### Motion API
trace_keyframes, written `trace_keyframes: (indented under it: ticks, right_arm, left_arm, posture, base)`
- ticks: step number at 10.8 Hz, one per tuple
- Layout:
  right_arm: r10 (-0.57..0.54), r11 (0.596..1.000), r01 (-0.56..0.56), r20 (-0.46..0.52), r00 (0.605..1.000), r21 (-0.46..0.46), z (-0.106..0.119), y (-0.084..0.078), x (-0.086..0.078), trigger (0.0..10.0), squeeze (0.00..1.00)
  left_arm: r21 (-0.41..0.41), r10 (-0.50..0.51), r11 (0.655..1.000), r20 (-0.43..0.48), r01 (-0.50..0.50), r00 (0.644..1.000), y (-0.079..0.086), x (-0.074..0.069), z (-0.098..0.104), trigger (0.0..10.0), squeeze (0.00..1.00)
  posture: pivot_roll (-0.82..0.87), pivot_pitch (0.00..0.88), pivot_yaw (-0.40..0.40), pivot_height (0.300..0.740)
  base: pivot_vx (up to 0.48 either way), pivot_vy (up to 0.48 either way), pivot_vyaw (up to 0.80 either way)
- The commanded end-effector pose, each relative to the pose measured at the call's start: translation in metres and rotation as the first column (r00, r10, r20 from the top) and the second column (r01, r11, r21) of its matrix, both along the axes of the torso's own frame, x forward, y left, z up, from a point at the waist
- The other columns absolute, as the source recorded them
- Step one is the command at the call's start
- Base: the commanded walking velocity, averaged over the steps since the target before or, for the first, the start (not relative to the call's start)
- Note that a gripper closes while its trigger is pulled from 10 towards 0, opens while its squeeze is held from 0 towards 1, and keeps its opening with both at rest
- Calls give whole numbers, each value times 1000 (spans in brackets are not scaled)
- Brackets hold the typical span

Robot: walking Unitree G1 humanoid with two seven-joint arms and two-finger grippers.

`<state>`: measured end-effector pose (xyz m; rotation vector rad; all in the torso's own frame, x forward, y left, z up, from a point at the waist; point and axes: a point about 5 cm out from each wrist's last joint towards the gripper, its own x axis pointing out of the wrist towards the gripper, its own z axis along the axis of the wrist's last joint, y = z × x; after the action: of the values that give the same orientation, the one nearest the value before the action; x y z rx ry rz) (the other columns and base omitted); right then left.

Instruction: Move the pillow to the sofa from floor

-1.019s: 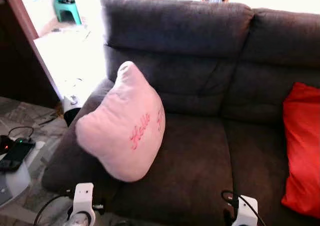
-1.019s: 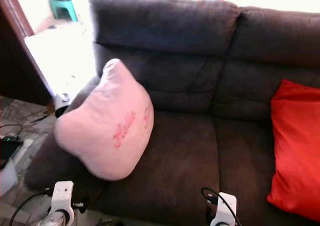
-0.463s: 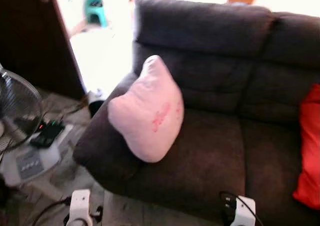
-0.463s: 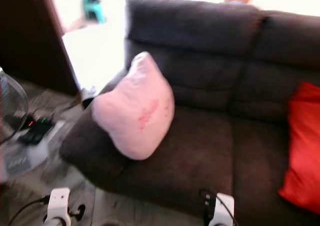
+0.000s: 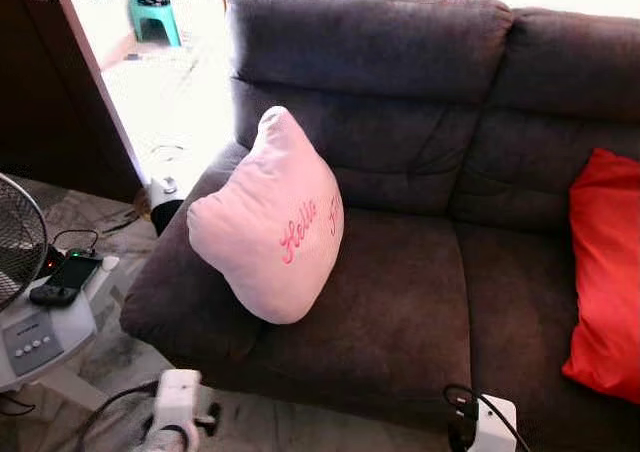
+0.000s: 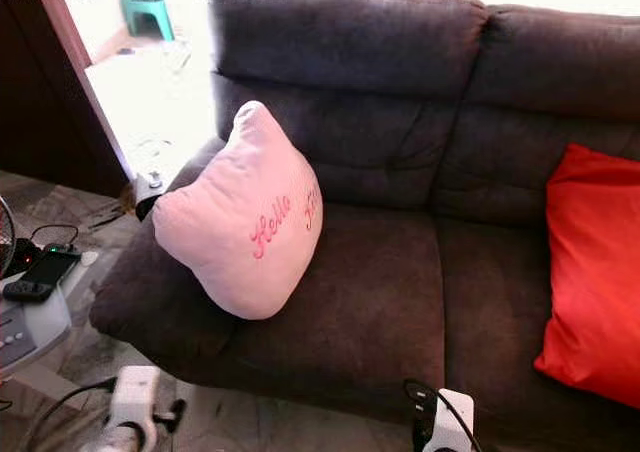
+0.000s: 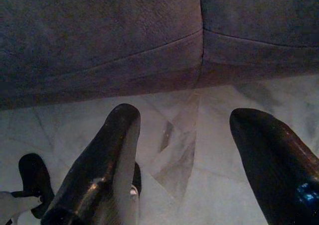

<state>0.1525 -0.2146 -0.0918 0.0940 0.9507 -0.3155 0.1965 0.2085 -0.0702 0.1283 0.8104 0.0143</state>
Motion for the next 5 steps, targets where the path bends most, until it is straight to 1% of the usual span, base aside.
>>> trace_keyframes:
  ticks: [1,2,3,4,5]
  right_arm:
    - [-1,1000,1,-3,1000,0,0,0,-1,10000,0]
    - [29,1000,-29,-4,1000,-10,0,1,0,10000,0]
    - [40,999,-40,-2,999,-10,0,2,0,10000,0]
    - [69,998,-69,0,998,-12,-1,3,-1,10000,0]
    - [89,996,-89,-7,996,-24,-1,3,-3,10000,0]
  left_arm:
    - [16,-62,998,3,62,998,-6,4,1,10000,0]
    - [23,-115,993,19,115,993,-12,11,4,10000,0]
    - [3,-80,997,31,80,996,-11,14,6,10000,0]
    - [-60,112,992,69,-108,991,-1,19,10,10000,0]
    - [-57,119,992,72,-115,990,0,20,11,10000,0]
  posture:
    - [57,9,-62,740]
    - [60,9,-60,740]
    - [57,8,-58,740]
    - [56,5,-55,740]
    - [55,4,-54,740]
  base:
    - [0,0,0]
    - [0,0,0]
    - [0,0,0]
    - [0,0,0]
    - [0,0,0]
